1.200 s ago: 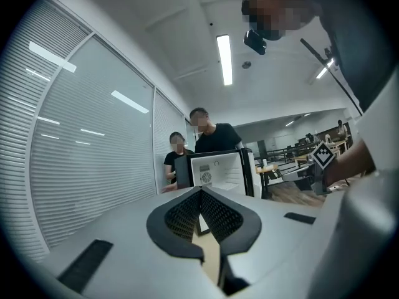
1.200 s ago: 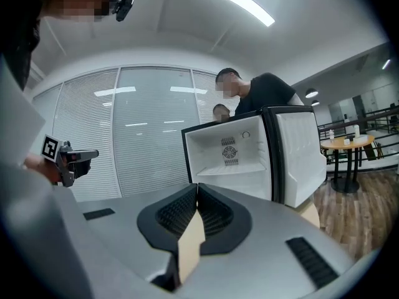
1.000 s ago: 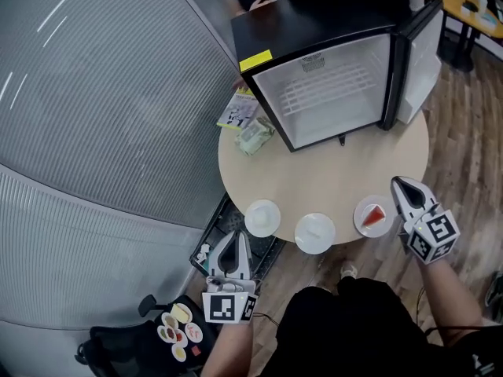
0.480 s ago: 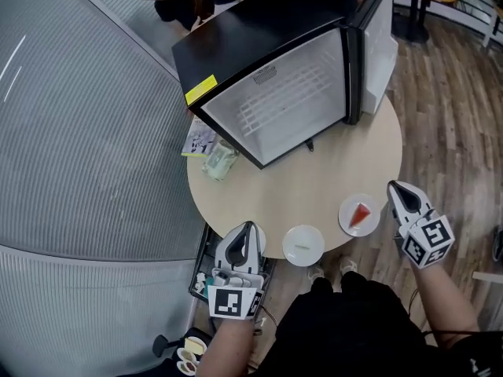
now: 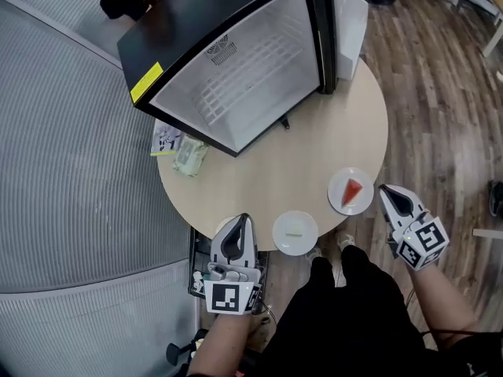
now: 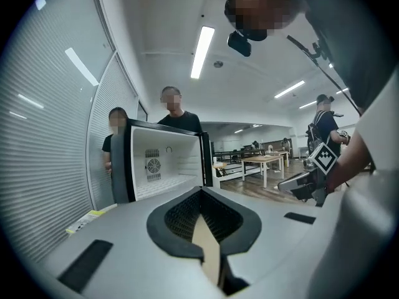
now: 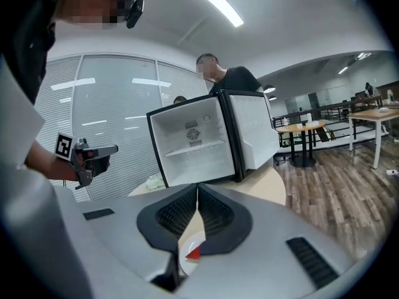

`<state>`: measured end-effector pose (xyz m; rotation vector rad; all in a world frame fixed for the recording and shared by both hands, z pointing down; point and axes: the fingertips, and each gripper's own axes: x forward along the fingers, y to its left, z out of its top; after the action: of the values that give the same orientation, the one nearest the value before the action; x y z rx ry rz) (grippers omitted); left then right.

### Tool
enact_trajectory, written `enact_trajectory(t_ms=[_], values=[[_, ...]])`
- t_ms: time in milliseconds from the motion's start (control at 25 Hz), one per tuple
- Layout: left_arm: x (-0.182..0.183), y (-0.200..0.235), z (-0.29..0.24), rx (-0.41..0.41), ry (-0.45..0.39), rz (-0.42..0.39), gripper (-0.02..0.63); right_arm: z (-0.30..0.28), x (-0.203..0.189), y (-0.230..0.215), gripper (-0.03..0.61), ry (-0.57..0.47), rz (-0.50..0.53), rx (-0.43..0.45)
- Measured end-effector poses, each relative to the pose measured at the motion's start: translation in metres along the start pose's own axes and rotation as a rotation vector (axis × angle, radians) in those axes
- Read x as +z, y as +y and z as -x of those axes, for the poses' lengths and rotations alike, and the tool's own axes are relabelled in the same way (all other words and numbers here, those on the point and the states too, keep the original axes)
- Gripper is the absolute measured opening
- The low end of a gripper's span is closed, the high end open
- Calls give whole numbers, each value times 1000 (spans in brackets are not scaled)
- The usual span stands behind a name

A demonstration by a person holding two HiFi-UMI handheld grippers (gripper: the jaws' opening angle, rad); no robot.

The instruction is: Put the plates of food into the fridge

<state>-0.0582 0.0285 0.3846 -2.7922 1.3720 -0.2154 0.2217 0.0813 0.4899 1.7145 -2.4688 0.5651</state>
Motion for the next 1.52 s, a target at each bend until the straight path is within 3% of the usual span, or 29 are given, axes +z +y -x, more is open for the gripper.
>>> enact_trajectory(t_ms=[240, 320, 640, 800, 1120, 1520], values=[[-21, 6, -25, -34, 10, 9, 5, -4, -54, -18, 9, 50, -17, -104], [-26, 8, -34, -43, 13, 4, 5, -4, -73, -25, 40, 80, -41, -127], [-45, -5, -64, -99, 56, -40, 5, -9, -149, -51, 176, 193, -264, -177], [-63, -24, -71, -138, 107, -38, 5, -17, -180, -66, 187, 219, -392, -197], [-81, -34, -75, -130, 148, -32, 5, -37, -212, -76, 187, 230, -551, -186], [-91, -39, -72, -110, 184, -3, 5, -50, -226, -79, 187, 259, -616, -169]])
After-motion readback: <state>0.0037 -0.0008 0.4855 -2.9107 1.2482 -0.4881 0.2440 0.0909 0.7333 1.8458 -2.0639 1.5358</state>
